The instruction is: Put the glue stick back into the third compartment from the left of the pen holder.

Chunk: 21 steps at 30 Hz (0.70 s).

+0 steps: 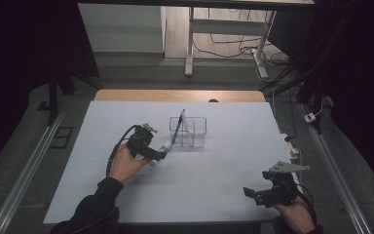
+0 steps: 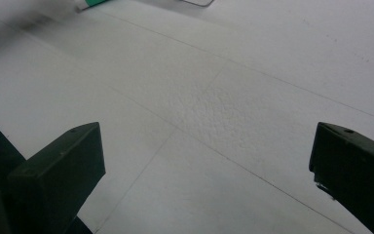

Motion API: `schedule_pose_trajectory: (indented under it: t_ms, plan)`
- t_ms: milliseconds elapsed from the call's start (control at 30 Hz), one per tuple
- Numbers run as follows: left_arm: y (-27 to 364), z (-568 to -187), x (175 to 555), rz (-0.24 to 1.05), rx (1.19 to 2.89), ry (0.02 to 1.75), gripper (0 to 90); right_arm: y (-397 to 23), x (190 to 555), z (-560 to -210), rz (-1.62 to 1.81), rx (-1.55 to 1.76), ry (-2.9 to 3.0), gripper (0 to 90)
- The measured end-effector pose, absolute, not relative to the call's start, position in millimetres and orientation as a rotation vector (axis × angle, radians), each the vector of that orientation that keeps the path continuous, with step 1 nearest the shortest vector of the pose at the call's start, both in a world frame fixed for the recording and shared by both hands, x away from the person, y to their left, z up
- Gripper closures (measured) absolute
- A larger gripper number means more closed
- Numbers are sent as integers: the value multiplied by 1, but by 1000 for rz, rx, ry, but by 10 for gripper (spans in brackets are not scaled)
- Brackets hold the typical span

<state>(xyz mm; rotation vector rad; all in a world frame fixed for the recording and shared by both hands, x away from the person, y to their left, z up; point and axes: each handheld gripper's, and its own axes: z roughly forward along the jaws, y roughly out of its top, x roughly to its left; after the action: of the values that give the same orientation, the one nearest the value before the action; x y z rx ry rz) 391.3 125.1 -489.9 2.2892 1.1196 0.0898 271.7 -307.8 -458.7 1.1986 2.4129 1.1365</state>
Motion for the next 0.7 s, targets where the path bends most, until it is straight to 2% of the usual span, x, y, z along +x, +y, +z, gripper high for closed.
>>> schedule_pose_trajectory:
  t_ms: [100,367,567,700]
  plan:
    - [118,-494,400,101,2310,1123,0,-308,272,-459,1139,1196,2414,0]
    - [102,-506,416,120,2346,1130,10,-308,272,-459,1140,1194,2417,0]
    - [94,-512,420,156,2405,1114,130,-308,272,-459,1140,1193,2418,0]
    - [94,-513,421,154,2416,1111,320,-308,272,-459,1140,1193,2419,0]
